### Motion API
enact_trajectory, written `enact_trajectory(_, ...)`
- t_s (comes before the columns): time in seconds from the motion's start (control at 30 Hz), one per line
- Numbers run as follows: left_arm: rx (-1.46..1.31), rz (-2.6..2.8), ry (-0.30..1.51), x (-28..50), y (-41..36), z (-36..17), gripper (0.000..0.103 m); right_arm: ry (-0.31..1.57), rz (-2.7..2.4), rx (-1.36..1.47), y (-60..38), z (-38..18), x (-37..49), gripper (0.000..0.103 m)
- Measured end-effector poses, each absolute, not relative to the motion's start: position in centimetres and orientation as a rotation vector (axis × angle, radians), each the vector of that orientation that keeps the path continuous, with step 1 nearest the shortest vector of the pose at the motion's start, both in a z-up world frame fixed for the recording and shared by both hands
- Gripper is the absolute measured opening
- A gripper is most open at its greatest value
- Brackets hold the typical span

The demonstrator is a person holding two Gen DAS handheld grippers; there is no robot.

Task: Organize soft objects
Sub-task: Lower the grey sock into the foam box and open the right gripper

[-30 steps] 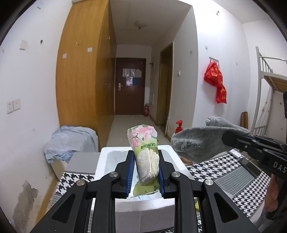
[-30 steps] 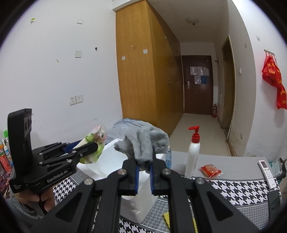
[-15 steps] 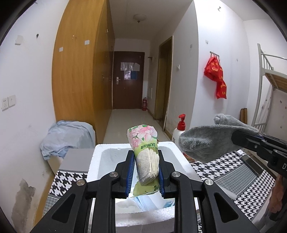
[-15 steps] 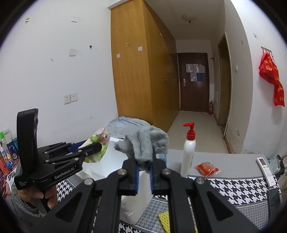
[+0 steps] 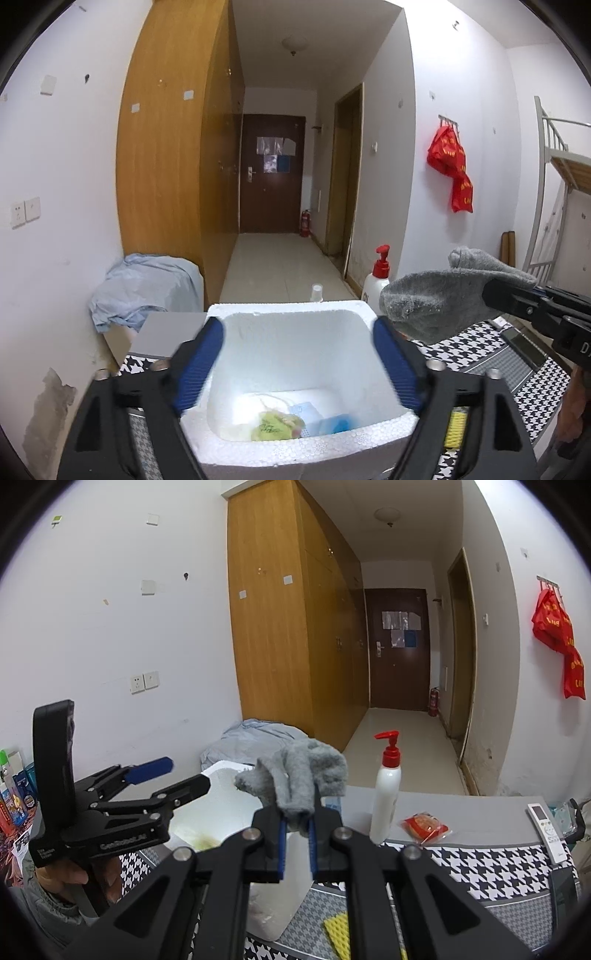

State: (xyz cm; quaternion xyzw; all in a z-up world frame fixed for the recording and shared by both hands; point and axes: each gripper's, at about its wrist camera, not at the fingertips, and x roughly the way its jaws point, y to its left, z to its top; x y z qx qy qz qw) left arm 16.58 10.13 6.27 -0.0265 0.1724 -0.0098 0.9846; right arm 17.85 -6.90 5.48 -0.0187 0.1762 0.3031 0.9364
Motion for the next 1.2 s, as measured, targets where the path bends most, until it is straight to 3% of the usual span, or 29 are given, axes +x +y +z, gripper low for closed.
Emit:
enact_trajectory(0.03, -0.054, -0.017, 0.338, 16.4, 10.2, 6.3, 0.098, 0.360, 0.617, -0.038, -6.9, 5.5, 17.9, 0.012)
enact_trajectory(0.1, -0.056, -0.016, 0.326, 16.0, 10.2, 6.5, 0.102, 0.360, 0.616, -0.039, -7.0, 5.5, 17.8, 0.012)
enact_trajectory(1.2, -0.068, 0.035, 0.298, 10.7, 13.9, 6.5, 0.102, 0.360, 0.640, -0.049, -3.2, 5.7, 17.7, 0.012)
